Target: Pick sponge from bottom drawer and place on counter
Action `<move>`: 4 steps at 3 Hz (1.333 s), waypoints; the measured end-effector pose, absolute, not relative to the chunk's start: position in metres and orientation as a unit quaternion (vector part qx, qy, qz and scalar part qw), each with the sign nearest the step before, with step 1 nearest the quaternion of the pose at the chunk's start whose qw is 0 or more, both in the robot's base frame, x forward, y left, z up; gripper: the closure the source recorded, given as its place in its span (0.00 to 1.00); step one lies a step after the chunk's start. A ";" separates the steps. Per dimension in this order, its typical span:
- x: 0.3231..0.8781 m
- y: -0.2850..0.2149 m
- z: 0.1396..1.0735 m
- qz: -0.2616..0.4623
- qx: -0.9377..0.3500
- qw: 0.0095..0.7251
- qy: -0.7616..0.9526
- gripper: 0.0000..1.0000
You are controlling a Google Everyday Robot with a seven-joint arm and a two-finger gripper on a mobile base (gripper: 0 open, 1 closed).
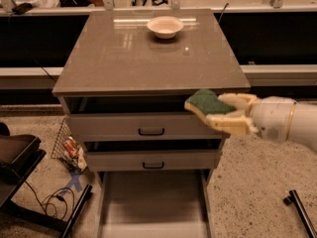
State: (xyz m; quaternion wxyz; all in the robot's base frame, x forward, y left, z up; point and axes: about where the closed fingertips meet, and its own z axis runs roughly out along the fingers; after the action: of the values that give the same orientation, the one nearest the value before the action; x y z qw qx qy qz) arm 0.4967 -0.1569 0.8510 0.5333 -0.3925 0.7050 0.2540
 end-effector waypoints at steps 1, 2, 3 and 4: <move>0.534 -0.167 0.893 0.241 -0.404 0.542 0.696 1.00; 0.575 -0.182 0.916 0.220 -0.419 0.553 0.686 1.00; 0.614 -0.204 0.931 0.199 -0.414 0.578 0.675 1.00; 0.614 -0.204 0.931 0.199 -0.414 0.578 0.675 1.00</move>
Offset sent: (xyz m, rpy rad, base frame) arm 0.1351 -0.0513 0.0967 -0.0943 -0.1585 -0.0011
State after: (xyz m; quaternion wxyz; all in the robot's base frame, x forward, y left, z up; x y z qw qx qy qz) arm 0.6140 -0.2044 0.9312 0.5777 -0.4138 0.6748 0.1993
